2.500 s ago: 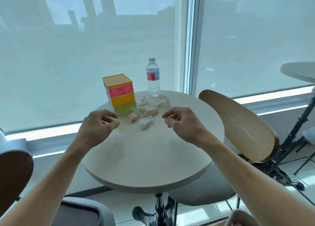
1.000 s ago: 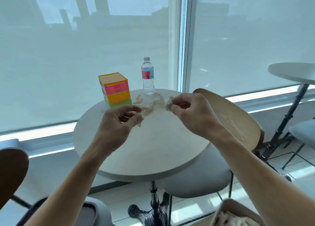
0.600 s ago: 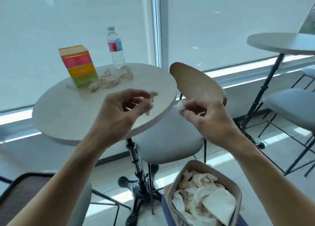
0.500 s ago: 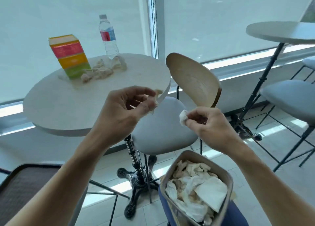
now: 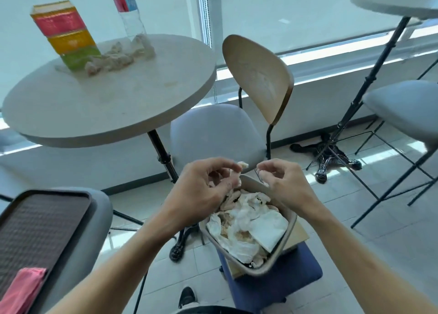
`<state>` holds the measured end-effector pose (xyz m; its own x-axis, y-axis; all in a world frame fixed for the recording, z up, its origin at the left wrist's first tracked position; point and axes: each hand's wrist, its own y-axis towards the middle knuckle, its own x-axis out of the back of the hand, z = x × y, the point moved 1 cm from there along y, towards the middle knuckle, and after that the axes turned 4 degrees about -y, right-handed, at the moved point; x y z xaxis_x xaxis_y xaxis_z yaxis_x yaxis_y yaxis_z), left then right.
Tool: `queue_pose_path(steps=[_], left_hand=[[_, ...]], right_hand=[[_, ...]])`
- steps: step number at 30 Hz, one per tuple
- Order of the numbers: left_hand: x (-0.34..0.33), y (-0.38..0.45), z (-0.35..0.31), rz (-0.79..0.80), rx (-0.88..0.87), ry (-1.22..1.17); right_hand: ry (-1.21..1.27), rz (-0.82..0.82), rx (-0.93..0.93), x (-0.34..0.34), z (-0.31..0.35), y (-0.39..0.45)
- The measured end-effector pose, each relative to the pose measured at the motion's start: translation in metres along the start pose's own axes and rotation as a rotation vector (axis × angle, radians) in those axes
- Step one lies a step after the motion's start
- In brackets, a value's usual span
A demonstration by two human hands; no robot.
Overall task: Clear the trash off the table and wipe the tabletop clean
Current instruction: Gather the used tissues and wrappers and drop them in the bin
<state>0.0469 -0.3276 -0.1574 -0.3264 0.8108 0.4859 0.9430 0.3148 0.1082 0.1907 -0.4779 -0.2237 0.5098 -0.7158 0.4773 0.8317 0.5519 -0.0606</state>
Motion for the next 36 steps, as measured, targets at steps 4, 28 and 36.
queue_pose_path(steps=[4, 28, 36], left_hand=[[-0.007, -0.003, 0.007, 0.077, 0.045, 0.19], [0.209, 0.033, -0.006, -0.326, -0.114, 0.245], [0.293, 0.075, 0.039, -0.398, 0.016, 0.378]], right_hand=[[0.092, -0.008, 0.002, 0.009, 0.007, 0.003], [0.022, 0.024, 0.437, -0.044, 0.237, 0.093], [-0.129, 0.018, 0.473, -0.104, 0.289, 0.14]])
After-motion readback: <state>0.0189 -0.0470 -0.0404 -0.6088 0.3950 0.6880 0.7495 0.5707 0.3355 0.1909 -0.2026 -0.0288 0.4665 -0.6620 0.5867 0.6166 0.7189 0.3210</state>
